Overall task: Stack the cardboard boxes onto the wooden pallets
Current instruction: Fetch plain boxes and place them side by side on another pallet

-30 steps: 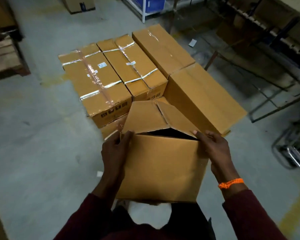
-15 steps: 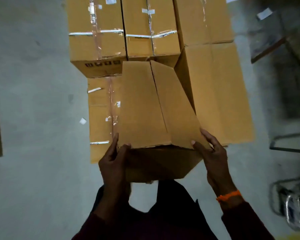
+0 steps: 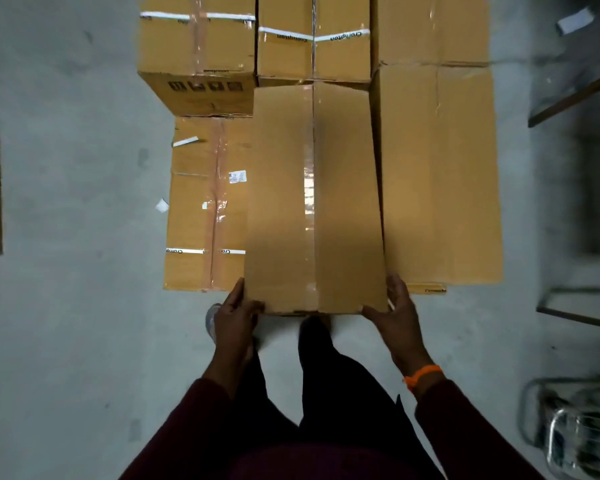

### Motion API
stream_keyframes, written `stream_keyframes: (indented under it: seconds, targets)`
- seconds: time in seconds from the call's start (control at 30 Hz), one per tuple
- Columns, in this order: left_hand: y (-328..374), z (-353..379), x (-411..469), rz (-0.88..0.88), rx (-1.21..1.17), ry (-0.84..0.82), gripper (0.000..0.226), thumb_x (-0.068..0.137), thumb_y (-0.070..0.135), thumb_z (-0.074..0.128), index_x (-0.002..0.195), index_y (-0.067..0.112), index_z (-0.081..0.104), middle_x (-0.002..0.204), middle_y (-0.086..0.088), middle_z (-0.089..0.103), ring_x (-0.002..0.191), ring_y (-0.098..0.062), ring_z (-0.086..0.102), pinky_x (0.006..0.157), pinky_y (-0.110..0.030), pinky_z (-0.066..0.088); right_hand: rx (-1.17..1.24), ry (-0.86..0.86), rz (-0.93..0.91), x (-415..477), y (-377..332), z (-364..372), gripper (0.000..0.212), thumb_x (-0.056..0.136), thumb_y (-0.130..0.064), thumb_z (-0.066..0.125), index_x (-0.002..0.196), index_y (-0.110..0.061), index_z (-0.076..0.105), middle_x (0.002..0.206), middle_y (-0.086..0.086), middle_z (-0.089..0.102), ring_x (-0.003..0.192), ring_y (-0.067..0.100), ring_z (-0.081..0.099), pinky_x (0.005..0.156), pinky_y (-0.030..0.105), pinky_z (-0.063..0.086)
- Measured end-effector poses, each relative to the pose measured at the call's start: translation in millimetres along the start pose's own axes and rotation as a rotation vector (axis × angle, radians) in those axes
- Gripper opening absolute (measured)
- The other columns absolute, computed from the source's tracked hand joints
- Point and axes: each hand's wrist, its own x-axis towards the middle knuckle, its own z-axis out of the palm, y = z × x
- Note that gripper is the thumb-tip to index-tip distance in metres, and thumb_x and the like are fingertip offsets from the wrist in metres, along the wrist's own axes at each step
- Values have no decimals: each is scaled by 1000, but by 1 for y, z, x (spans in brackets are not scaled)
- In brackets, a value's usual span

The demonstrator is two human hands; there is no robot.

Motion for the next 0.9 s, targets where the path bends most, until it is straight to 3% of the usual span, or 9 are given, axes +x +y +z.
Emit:
stream_keyframes:
  seconds: [0.13, 0.27, 0.33, 0.4, 0.53, 0.6, 0.67, 0.73, 0.9]
  targets:
    - [-33, 9, 19, -24, 144, -25, 70, 77, 1, 71, 144, 20, 57, 118, 2, 70, 109, -22, 66, 104, -46, 52, -244, -96, -3, 5, 43, 7, 107, 77, -20, 89, 160, -28, 23, 151, -6, 41, 136, 14, 43, 108, 34, 41]
    - [-42, 12, 31, -16, 136, -32, 63, 88, -7, 63, 145, 19, 54, 126, 1, 68, 106, -18, 65, 101, -44, 54, -556, -270, -66, 19, 80, 9, 98, 78, -9, 85, 156, -35, 31, 170, 6, 5, 154, 26, 19, 121, 37, 29]
    - [-47, 12, 43, -18, 124, -32, 67, 88, -6, 66, 150, 14, 49, 136, -3, 64, 117, -26, 63, 104, -48, 53, -745, -357, -160, 27, 93, 13, 94, 83, -9, 80, 156, -39, 29, 170, 6, -7, 156, 31, 7, 121, 43, 30]
    - [-50, 15, 52, -21, 123, -21, 59, 89, -7, 66, 144, 13, 54, 125, 0, 67, 115, -26, 61, 104, -47, 51, -984, -355, -259, 36, 102, 20, 97, 86, -8, 75, 160, -39, 19, 168, 10, -17, 155, 40, 0, 115, 47, 38]
    - [-61, 19, 71, -36, 148, -4, 32, 91, -1, 65, 96, 30, 69, 95, 13, 71, 100, -22, 64, 95, -42, 52, -1244, -213, -415, 48, 103, 37, 84, 91, -13, 67, 161, -29, 24, 168, 26, 5, 148, 56, 19, 110, 59, 38]
    - [-68, 17, 80, -40, 128, 14, 31, 87, 5, 71, 110, 27, 72, 102, 8, 73, 106, -25, 66, 98, -43, 53, -1227, -174, -481, 50, 94, 43, 63, 95, -11, 35, 158, -20, 36, 165, 28, 17, 148, 55, 21, 110, 65, 36]
    - [-70, 20, 90, -67, 93, 37, 61, 79, 14, 81, 137, 20, 61, 118, -2, 70, 112, -29, 65, 103, -46, 53, -1238, -142, -576, 54, 87, 45, 71, 88, -14, 17, 151, -11, 48, 159, 31, 31, 144, 55, 31, 107, 71, 35]
    - [-67, 24, 95, -88, 50, 41, 71, 80, 13, 82, 145, 18, 54, 121, -7, 69, 111, -31, 66, 102, -49, 54, -1258, -117, -614, 64, 90, 47, 70, 85, -9, 22, 149, -10, 51, 156, 29, 38, 141, 55, 37, 104, 74, 36]
    - [-51, 38, 102, -22, 9, -31, 59, 86, -2, 72, 141, 14, 58, 105, -7, 74, 111, -34, 69, 102, -46, 54, -1330, 15, -671, 89, 87, 42, 88, 71, 14, 62, 152, -17, 46, 157, 25, 40, 140, 51, 41, 105, 70, 36]
